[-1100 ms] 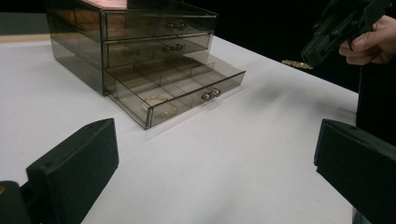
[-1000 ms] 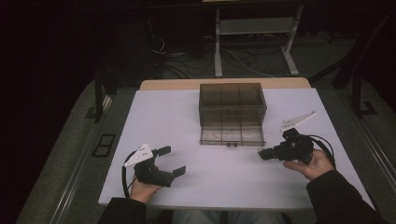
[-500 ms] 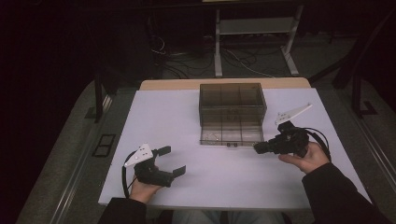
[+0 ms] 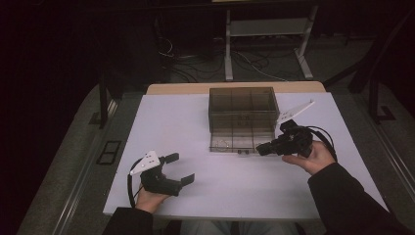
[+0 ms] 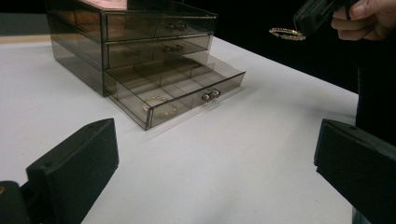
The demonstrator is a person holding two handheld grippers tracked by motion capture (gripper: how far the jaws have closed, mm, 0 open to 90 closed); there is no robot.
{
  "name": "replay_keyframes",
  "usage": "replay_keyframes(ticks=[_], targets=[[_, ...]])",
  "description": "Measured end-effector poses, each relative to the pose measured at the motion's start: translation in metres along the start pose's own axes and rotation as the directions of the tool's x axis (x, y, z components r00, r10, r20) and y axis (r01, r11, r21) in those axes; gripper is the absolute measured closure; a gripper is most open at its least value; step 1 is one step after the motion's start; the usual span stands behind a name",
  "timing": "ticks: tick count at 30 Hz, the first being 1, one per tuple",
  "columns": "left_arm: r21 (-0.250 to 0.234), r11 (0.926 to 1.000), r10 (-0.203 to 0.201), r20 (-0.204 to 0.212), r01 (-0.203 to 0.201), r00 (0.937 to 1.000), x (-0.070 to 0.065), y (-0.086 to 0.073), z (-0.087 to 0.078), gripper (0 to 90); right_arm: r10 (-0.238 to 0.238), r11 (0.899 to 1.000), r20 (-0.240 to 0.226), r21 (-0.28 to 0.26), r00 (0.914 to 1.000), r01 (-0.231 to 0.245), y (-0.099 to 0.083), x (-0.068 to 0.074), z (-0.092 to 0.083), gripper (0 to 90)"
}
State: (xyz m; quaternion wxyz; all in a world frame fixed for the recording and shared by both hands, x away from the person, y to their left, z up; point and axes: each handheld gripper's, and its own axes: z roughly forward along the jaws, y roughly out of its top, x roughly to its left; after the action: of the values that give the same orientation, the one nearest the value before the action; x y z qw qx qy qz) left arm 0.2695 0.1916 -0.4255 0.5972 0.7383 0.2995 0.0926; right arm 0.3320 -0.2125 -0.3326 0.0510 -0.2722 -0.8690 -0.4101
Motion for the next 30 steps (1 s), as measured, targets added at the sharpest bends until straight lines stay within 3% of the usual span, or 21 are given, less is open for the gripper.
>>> replay_keyframes(ticks=[30], targets=[[-0.002,1.0,0.001,0.003,-0.001,1.0,0.0,0.0,0.0,0.0,-0.032,0.999,-0.03,0.027,0.999,0.033,0.045,-0.001,0.037,85.6]])
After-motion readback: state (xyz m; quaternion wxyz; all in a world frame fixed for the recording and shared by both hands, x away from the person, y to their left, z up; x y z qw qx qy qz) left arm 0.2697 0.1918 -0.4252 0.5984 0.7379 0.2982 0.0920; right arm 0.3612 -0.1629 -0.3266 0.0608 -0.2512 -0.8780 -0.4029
